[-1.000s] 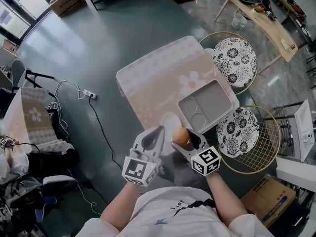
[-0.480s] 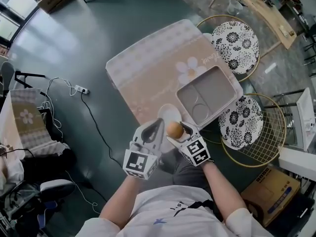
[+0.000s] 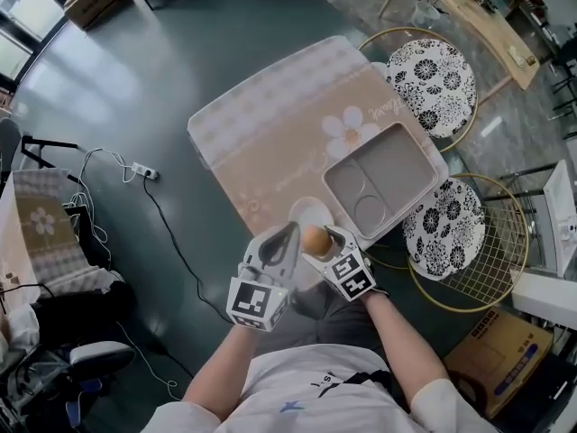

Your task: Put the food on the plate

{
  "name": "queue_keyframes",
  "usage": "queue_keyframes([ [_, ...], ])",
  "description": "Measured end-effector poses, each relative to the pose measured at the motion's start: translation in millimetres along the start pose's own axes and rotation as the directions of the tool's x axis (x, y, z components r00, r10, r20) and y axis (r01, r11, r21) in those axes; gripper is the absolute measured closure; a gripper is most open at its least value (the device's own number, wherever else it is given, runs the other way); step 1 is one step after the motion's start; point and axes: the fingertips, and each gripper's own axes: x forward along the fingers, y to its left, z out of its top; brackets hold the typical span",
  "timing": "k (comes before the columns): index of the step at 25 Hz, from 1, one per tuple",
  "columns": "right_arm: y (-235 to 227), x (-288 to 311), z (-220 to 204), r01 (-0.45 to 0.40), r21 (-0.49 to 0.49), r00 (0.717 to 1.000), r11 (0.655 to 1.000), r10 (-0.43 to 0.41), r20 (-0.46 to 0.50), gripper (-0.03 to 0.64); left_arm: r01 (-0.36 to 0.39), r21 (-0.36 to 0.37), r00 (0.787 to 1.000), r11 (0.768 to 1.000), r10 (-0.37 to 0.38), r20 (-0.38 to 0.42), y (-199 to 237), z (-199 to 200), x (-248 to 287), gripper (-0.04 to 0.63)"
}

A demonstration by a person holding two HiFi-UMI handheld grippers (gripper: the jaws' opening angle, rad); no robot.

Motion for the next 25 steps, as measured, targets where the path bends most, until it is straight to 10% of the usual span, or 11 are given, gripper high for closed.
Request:
queue_keyframes([
  [25,-1.9,-15.2,39.9,-0.020,0.026,0.999,0.999,0.021,-0.044,0.301,-0.007,-0.005,1.000,1.000,0.006,-0.026,-1.6,19.4,-0.6,0.588],
])
